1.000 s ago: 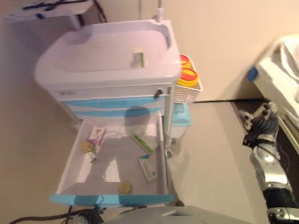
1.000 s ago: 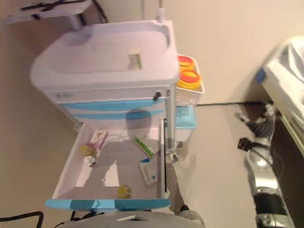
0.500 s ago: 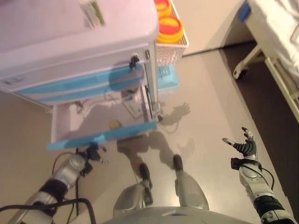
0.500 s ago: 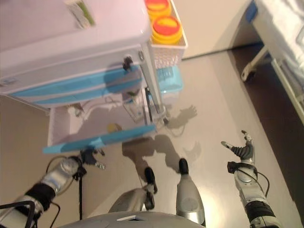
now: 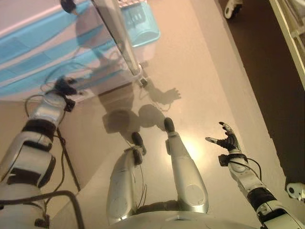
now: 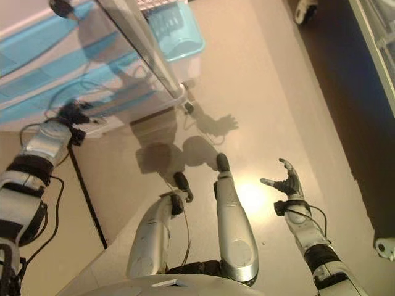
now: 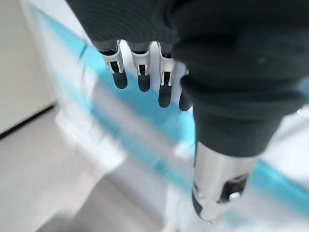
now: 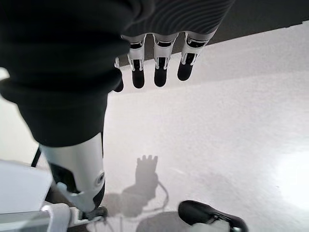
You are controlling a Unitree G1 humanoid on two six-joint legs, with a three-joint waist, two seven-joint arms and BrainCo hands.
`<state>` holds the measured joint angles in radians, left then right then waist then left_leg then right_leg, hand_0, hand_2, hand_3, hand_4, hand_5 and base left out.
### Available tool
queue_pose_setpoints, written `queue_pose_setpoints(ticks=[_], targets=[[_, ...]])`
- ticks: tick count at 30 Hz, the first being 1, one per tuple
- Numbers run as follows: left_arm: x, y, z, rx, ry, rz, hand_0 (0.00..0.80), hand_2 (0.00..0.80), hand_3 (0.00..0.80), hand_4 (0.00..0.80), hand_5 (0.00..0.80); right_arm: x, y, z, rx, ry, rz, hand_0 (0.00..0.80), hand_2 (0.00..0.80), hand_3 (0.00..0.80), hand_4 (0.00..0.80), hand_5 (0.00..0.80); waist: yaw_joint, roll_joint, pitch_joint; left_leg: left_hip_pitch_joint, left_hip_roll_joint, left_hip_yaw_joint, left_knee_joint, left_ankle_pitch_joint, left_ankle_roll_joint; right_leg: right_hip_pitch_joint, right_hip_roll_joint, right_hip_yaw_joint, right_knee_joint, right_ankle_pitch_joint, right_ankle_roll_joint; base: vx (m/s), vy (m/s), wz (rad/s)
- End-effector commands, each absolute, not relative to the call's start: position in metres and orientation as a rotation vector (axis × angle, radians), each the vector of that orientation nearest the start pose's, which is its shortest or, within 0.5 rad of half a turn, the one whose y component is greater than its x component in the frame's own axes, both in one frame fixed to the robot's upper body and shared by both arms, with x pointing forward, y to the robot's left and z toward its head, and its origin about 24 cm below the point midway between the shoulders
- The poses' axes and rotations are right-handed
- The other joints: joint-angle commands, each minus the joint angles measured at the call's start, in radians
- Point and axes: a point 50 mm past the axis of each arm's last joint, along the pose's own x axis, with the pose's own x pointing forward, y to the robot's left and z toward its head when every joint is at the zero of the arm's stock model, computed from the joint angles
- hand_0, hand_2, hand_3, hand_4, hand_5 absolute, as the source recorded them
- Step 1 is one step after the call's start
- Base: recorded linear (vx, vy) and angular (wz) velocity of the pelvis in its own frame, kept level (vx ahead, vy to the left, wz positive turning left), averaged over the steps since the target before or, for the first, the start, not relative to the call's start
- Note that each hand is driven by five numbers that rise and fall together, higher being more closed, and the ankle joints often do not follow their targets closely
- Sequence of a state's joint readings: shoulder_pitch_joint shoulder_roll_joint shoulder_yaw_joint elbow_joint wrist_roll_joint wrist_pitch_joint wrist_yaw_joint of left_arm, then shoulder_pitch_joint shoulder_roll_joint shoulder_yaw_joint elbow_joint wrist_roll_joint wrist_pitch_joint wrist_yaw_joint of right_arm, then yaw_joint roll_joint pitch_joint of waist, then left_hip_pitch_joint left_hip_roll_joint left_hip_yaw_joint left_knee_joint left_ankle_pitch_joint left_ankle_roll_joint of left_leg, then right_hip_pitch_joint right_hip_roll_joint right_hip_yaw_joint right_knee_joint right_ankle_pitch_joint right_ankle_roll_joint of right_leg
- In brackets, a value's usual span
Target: Open the drawer and pick up the medicine
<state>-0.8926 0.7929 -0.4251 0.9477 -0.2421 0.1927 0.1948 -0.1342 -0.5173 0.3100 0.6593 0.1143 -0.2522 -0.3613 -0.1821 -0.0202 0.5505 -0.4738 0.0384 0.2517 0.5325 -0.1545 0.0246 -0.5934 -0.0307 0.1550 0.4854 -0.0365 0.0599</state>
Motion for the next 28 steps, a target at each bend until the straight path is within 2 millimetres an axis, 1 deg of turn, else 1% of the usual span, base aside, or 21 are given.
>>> queue_pose_setpoints(ticks=[1, 3, 4, 6, 7, 8, 9, 10, 11, 12, 14, 16, 18, 19, 20, 22, 25, 28], targets=[[0.363, 0.337, 0.221, 0.617, -0.073, 0.602, 0.0, 0.0, 0.0, 0.0, 0.0, 0.245, -0.252, -0.026, -0.548, 0.214, -0.181, 0.0, 0.0, 0.0, 0.0, 0.0, 0.0, -0.015, -0.032, 0.008, -0.066, -0.028, 0.078, -0.098, 0.048, 0.09, 0.0, -0.083, -0.082, -0.016, -0.012, 0.024, -0.054, 0.02], [0.362, 0.332, 0.205, 0.605, -0.077, 0.584, 0.0, 0.0, 0.0, 0.0, 0.0, 0.242, -0.249, -0.03, -0.546, 0.223, -0.176, 0.0, 0.0, 0.0, 0.0, 0.0, 0.007, -0.013, -0.034, 0.033, -0.078, -0.037, 0.043, -0.093, 0.048, 0.107, 0.002, -0.078, -0.096, -0.012, -0.01, 0.037, -0.068, 0.03], [0.359, 0.327, 0.187, 0.553, -0.07, 0.544, 0.0, 0.0, 0.0, 0.0, 0.0, 0.238, -0.246, -0.035, -0.548, 0.234, -0.167, 0.0, 0.0, 0.0, 0.0, 0.0, 0.017, -0.011, -0.041, 0.06, -0.088, -0.049, 0.003, -0.082, 0.047, 0.127, 0.002, -0.077, -0.115, -0.006, -0.006, 0.056, -0.099, 0.02], [0.352, 0.32, 0.155, 0.462, -0.05, 0.464, 0.0, 0.0, 0.0, 0.0, 0.0, 0.233, -0.243, -0.041, -0.55, 0.256, -0.151, 0.0, 0.0, 0.0, 0.0, 0.0, 0.034, -0.007, -0.054, 0.096, -0.1, -0.068, -0.046, -0.066, 0.043, 0.163, -0.005, -0.08, -0.149, 0.001, -0.002, 0.068, -0.123, 0.05], [0.345, 0.311, 0.13, 0.384, -0.031, 0.392, 0.0, 0.0, 0.0, 0.0, 0.0, 0.229, -0.241, -0.046, -0.551, 0.277, -0.141, 0.0, 0.0, 0.0, 0.0, 0.0, 0.047, -0.006, -0.068, 0.124, -0.108, -0.084, -0.079, -0.054, 0.04, 0.194, -0.012, -0.087, -0.175, 0.005, 0.002, 0.08, -0.138, 0.1], [0.338, 0.304, 0.111, 0.315, -0.015, 0.338, 0.0, 0.0, 0.0, 0.0, 0.0, 0.225, -0.24, -0.05, -0.549, 0.299, -0.134, 0.0, 0.0, 0.0, 0.0, 0.0, 0.058, -0.005, -0.079, 0.146, -0.114, -0.098, -0.106, -0.044, 0.038, 0.218, -0.016, -0.094, -0.194, 0.007, 0.005, 0.091, -0.147, 0.12], [0.33, 0.295, 0.089, 0.263, 0.008, 0.294, 0.0, 0.0, 0.0, 0.0, 0.0, 0.221, -0.24, -0.054, -0.543, 0.324, -0.132, 0.0, 0.0, 0.0, 0.0, 0.0, 0.069, -0.003, -0.092, 0.168, -0.119, -0.112, -0.136, -0.034, 0.035, 0.245, -0.02, -0.101, -0.215, 0.01, 0.006, 0.09, -0.134, 0.17], [0.319, 0.285, 0.066, 0.176, 0.037, 0.255, 0.0, 0.0, 0.0, 0.0, 0.0, 0.216, -0.24, -0.06, -0.536, 0.358, -0.125, 0.0, 0.0, 0.0, 0.0, 0.0, 0.082, -0.001, -0.108, 0.194, -0.123, -0.13, -0.17, -0.021, 0.031, 0.276, -0.023, -0.11, -0.24, 0.012, 0.008, 0.108, -0.143, 0.22], [0.304, 0.271, 0.035, 0.1, 0.105, 0.199, 0.0, 0.0, 0.0, 0.0, 0.0, 0.209, -0.241, -0.068, -0.531, 0.401, -0.114, 0.0, 0.0, 0.0, 0.0, 0.0, 0.099, 0.001, -0.134, 0.221, -0.129, -0.152, -0.213, -0.002, 0.025, 0.31, -0.025, -0.122, -0.271, 0.016, 0.009, 0.123, -0.139, 0.27], [0.291, 0.262, 0.014, 0.085, 0.155, 0.153, 0.0, 0.0, 0.0, 0.0, 0.0, 0.204, -0.243, -0.074, -0.52, 0.445, -0.102, 0.0, 0.0, 0.0, 0.0, 0.0, 0.11, 0.005, -0.149, 0.25, -0.13, -0.167, -0.244, 0.009, 0.02, 0.344, -0.025, -0.134, -0.291, 0.014, 0.008, 0.124, -0.137, 0.34], [0.264, 0.25, -0.022, 0.002, 0.256, 0.089, 0.0, 0.0, 0.0, 0.0, 0.0, 0.192, -0.246, -0.087, -0.476, 0.543, -0.091, 0.0, 0.0, 0.0, 0.0, 0.0, 0.132, 0.009, -0.192, 0.294, -0.128, -0.185, -0.299, 0.03, 0.012, 0.395, -0.024, -0.154, -0.324, 0.013, 0.003, 0.127, -0.108, 0.49], [0.238, 0.238, -0.055, -0.039, 0.387, 0.011, 0.0, 0.0, 0.0, 0.0, 0.0, 0.174, -0.252, -0.103, -0.432, 0.68, -0.092, 0.0, 0.0, 0.0, 0.0, 0.0, 0.152, 0.014, -0.237, 0.349, -0.122, -0.201, -0.356, 0.043, 0.005, 0.453, -0.02, -0.175, -0.356, 0.007, -0.004, 0.132, -0.076, 0.33], [0.218, 0.234, -0.078, -0.038, 0.501, -0.026, 0.0, 0.0, 0.0, 0.0, 0.0, 0.159, -0.257, -0.116, -0.403, 0.786, -0.078, 0.0, 0.0, 0.0, 0.0, 0.0, 0.162, 0.015, -0.27, 0.382, -0.114, -0.211, -0.388, 0.055, 0.0, 0.49, -0.015, -0.19, -0.377, 0.005, -0.01, 0.087, -0.059, 0.3], [0.212, 0.234, -0.085, -0.047, 0.547, -0.021, 0.0, 0.0, 0.0, 0.0, 0.0, 0.155, -0.258, -0.119, -0.394, 0.815, -0.066, 0.0, 0.0, 0.0, 0.0, 0.0, 0.165, 0.016, -0.281, 0.392, -0.112, -0.215, -0.399, 0.06, -0.003, 0.502, -0.013, -0.195, -0.383, 0.004, -0.012, 0.095, -0.061, 0.32], [0.195, 0.235, -0.099, -0.057, 0.624, -0.027, 0.0, 0.0, 0.0, 0.0, 0.0, 0.145, -0.257, -0.127, -0.368, 0.885, -0.045, 0.0, 0.0, 0.0, 0.0, 0.0, 0.169, 0.016, -0.31, 0.419, -0.106, -0.222, -0.421, 0.068, -0.009, 0.527, -0.01, -0.202, -0.394, 0.002, -0.014, 0.109, -0.055, 0.24], [0.172, 0.237, -0.116, -0.07, 0.727, 0.001, 0.0, 0.0, 0.0, 0.0, 0.0, 0.132, -0.253, -0.136, -0.315, 0.968, -0.018, 0.0, 0.0, 0.0, 0.0, 0.0, 0.175, 0.018, -0.35, 0.452, -0.097, -0.228, -0.46, 0.081, -0.017, 0.558, -0.003, -0.213, -0.412, -0.002, -0.017, 0.105, -0.05, 0.22], [0.148, 0.235, -0.131, -0.065, 0.819, 0.015, 0.0, 0.0, 0.0, 0.0, 0.0, 0.117, -0.244, -0.146, -0.236, 1.048, -0.014, 0.0, 0.0, 0.0, 0.0, 0.0, 0.187, 0.017, -0.395, 0.486, -0.09, -0.236, -0.498, 0.095, -0.024, 0.591, 0.001, -0.229, -0.432, -0.005, -0.019, 0.049, -0.045, 0.22], [0.13, 0.227, -0.141, 0.014, 0.889, -0.071, 0.0, 0.0, 0.0, 0.0, 0.0, 0.11, -0.238, -0.152, -0.224, 1.079, -0.01, 0.0, 0.0, 0.0, 0.0, 0.0, 0.198, 0.014, -0.424, 0.503, -0.091, -0.24, -0.503, 0.09, -0.027, 0.618, -0.003, -0.243, -0.453, -0.006, -0.019, 0.001, -0.027, 0.2]])
